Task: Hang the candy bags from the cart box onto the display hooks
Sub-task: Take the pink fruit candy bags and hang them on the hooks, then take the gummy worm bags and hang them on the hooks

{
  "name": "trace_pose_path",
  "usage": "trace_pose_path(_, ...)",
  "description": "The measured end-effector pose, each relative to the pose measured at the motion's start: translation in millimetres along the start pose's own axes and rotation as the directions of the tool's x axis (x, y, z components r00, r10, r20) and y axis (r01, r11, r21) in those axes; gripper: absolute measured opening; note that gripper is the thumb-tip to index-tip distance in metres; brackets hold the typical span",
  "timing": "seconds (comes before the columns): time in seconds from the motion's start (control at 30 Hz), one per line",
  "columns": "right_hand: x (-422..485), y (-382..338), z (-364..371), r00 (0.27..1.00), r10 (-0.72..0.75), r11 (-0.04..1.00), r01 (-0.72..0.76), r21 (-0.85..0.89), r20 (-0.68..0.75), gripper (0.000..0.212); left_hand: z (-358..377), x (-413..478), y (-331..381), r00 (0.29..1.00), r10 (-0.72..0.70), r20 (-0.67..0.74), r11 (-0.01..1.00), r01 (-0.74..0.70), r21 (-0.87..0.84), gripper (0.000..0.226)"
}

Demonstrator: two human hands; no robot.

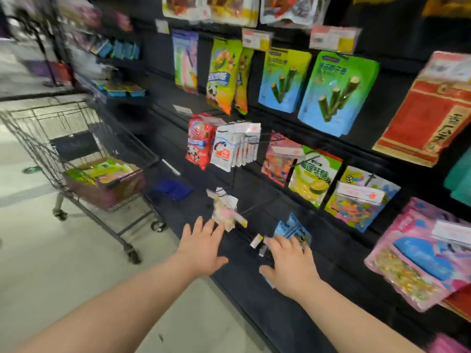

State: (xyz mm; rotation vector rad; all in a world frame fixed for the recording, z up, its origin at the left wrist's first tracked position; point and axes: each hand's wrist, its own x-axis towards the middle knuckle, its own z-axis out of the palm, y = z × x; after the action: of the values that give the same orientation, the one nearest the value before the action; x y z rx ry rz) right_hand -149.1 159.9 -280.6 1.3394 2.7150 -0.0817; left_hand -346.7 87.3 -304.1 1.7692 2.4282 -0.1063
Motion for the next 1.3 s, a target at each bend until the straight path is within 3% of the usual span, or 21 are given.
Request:
trace_pose_path(0.37, 113.6, -235.7, -13.0, 0.983, -0.182, 0.982, 0.183, 0.045, -0.025, 0.068, -8.1, -29.4, -258.8, 0.969, -0.243, -0.034, 0.969, 0.242, -0.051, 0.089)
trace_pose_path(0.53, 149.3, -321.2, -12.6, 0.969, -0.245, 0.966, 0.242, 0.089, 0.026, 0.067, -9.9, -39.0, -345.0, 0.951, -0.308, -0.008, 0.950, 0.308, -0.051, 0.089)
trace_pose_path(0.9, 270.1, -408.9, -11.2, 0.920, -0.377, 0.926, 0.371, 0.074, 0.102, 0.066, 1.9, 1.3, -446.2, 0.897, -0.441, 0.035, 0.897, 0.442, -0.018, 0.089)
trace_pose_path(1.3, 449.6, -458.6, -36.5, 0.831, -0.535, 0.845, 0.527, 0.090, 0.154, 0.068, -26.0, 122.9, -531.2, 0.802, -0.592, 0.082, 0.804, 0.594, -0.004, 0.087)
